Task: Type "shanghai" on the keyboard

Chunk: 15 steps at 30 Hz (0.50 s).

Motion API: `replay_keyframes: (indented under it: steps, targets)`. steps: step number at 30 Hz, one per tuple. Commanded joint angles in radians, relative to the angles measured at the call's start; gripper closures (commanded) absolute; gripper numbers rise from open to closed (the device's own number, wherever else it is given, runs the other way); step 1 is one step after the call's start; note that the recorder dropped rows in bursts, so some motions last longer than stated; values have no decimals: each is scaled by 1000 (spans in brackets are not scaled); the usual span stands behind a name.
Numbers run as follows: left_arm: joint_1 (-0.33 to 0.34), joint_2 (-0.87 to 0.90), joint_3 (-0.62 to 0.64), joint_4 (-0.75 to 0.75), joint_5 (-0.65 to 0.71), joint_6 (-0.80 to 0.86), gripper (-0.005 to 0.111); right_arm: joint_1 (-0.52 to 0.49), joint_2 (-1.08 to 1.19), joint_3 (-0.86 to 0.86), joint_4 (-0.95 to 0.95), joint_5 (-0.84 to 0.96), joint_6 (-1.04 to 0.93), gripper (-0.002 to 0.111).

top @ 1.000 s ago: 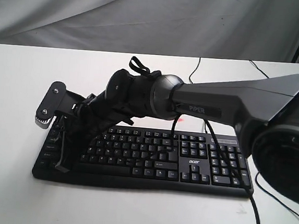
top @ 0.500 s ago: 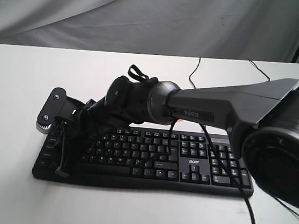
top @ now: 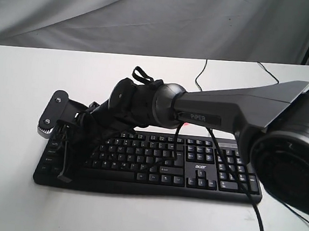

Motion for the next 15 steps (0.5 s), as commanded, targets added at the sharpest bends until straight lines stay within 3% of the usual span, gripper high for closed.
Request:
replay_keyframes:
  steps: [1,15]
  targets:
    - [-4,3,5,-1,-3,-3,106,-4,13,-6,-11,-4,-9,108]
    - [-4,3,5,-1,-3,-3,106,-15,-72,-6,-45,45,-9,108]
